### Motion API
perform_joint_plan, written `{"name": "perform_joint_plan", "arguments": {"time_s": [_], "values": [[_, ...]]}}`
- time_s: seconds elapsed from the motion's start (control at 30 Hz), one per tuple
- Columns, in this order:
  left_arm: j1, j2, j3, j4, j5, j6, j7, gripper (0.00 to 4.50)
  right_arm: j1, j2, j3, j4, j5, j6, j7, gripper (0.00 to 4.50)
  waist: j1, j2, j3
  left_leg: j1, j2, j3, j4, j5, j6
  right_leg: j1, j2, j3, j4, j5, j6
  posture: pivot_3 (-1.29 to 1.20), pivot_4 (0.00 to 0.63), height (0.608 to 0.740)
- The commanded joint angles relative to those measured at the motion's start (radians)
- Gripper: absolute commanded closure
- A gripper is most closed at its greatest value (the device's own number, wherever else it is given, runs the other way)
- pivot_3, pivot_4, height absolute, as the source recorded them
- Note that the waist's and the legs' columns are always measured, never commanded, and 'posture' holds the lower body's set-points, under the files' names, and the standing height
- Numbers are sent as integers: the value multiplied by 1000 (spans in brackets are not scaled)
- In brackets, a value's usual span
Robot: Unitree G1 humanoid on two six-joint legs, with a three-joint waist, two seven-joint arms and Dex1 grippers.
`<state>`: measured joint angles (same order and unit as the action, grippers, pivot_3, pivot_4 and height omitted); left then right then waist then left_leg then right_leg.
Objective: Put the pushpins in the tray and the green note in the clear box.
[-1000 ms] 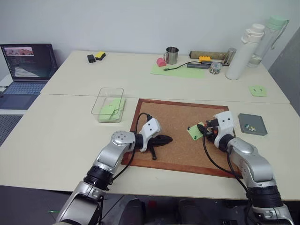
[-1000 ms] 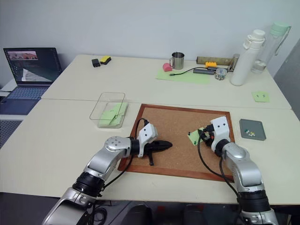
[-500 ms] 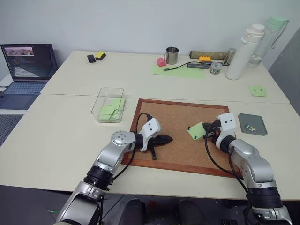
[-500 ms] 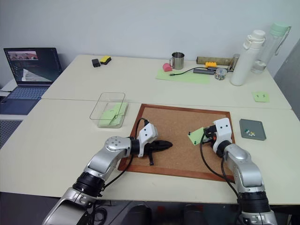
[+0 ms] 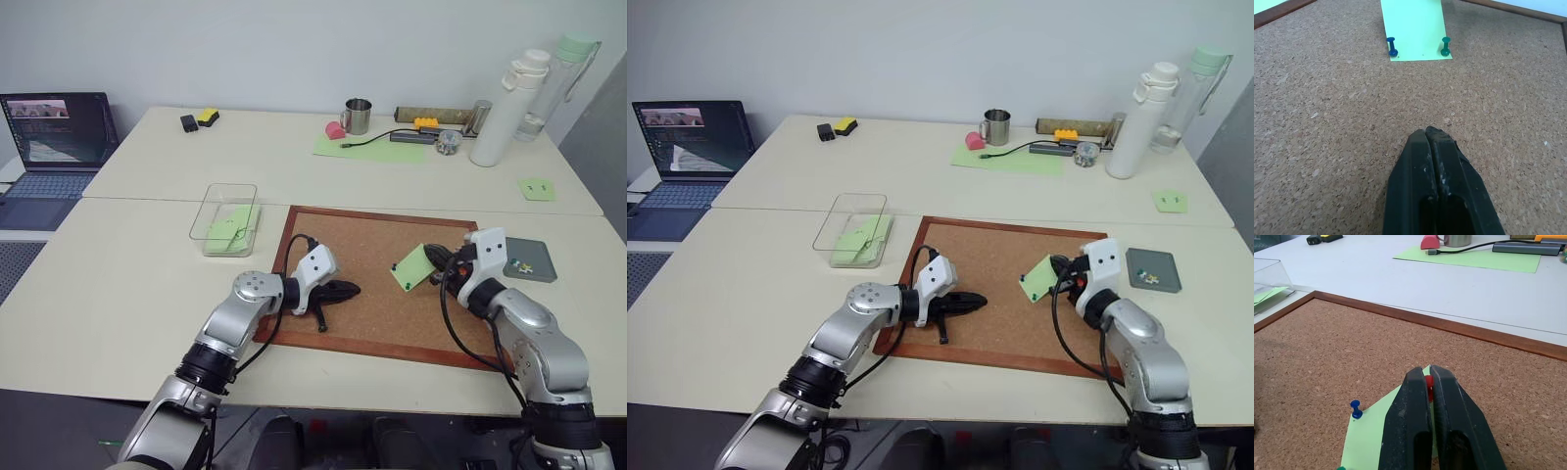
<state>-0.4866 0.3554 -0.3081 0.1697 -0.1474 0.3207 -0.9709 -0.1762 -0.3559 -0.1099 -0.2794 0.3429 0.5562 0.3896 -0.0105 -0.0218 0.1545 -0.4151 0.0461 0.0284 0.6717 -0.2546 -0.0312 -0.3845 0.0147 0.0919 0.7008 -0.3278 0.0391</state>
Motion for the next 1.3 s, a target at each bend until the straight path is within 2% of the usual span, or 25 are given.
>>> {"name": "perform_joint_plan", "arguments": {"time_s": [0.03,0.33,0.6,0.73,0.9,1.2,1.3], "values": [[24,21,-22,-5,28,38,3,4500,-4,-18,-68,-58,39,11,-8,4491,0,0,0,0,0,0,0,0,0,0,0,0,0,0,0,0,150,740],[35,33,-30,-24,26,51,-1,4500,-13,-54,-140,-58,64,30,-17,4491,-8,0,0,0,0,0,-1,0,0,0,0,0,-1,0,0,0,150,740],[48,48,-39,-47,20,82,-16,4500,-93,-153,-301,206,-41,3,-166,4491,-16,0,0,0,0,1,-2,0,0,0,-1,1,-2,0,0,0,150,740],[55,51,-43,-63,16,97,-18,4500,-151,-203,-346,357,-18,-3,-136,4491,-19,2,-1,3,0,3,-6,0,0,0,0,3,-3,0,0,0,150,740],[53,54,-38,-64,19,99,-14,4500,-181,-225,-342,454,4,-13,-61,4491,-20,3,-2,5,0,4,-7,0,0,1,0,5,-3,0,0,0,150,740],[62,60,-29,-80,16,111,-8,4500,-223,-231,-347,521,44,-6,-1,4491,-21,3,-2,5,0,4,-7,0,0,1,0,5,-4,0,0,0,150,740],[63,60,-27,-83,17,113,-4,4500,-219,-230,-341,525,49,-6,9,3865,-21,3,-2,5,0,4,-8,0,0,1,0,5,-4,0,0,0,150,740]]}}
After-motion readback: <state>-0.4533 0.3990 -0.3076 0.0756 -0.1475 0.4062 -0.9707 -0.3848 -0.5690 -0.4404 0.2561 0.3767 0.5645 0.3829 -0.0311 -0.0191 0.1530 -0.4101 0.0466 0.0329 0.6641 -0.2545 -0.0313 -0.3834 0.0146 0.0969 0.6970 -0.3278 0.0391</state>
